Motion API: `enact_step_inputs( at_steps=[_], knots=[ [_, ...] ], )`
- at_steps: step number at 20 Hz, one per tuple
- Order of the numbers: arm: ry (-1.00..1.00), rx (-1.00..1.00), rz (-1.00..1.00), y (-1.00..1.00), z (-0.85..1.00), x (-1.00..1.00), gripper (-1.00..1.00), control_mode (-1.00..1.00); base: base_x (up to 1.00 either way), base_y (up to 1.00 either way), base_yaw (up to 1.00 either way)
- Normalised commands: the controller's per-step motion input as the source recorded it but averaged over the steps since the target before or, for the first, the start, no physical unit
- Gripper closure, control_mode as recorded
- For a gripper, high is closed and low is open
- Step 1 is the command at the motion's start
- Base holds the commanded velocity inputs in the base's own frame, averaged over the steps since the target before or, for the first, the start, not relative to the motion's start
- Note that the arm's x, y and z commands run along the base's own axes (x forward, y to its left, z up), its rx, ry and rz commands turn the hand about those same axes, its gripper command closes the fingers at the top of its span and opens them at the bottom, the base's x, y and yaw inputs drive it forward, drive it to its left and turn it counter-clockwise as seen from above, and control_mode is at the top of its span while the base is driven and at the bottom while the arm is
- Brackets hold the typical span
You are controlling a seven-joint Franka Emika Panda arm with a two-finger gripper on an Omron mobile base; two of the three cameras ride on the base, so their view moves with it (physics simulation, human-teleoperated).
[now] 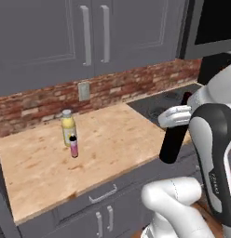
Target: Move the drinks to the dining counter.
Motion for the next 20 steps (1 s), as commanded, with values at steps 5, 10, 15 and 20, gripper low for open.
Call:
enact_step_inputs(
  at_steps=[5, 10, 15, 20],
  knots=[
    [0.00, 0.00, 0.00, 0.00, 0.00, 0.00, 1.00, 1.00, 0.00, 0.00, -0.99],
    [0.00, 0.00, 0.00, 0.00, 0.00, 0.00, 1.00, 1.00, 0.00, 0.00, -1.00],
    [0.00, 0.00, 0.00, 0.00, 0.00, 0.00, 1.00, 1.00, 0.00, 0.00, -1.00],
    [0.00, 0.00, 0.00, 0.00, 0.00, 0.00, 1.00, 1.00, 0.00, 0.00, -1.00]
  ],
)
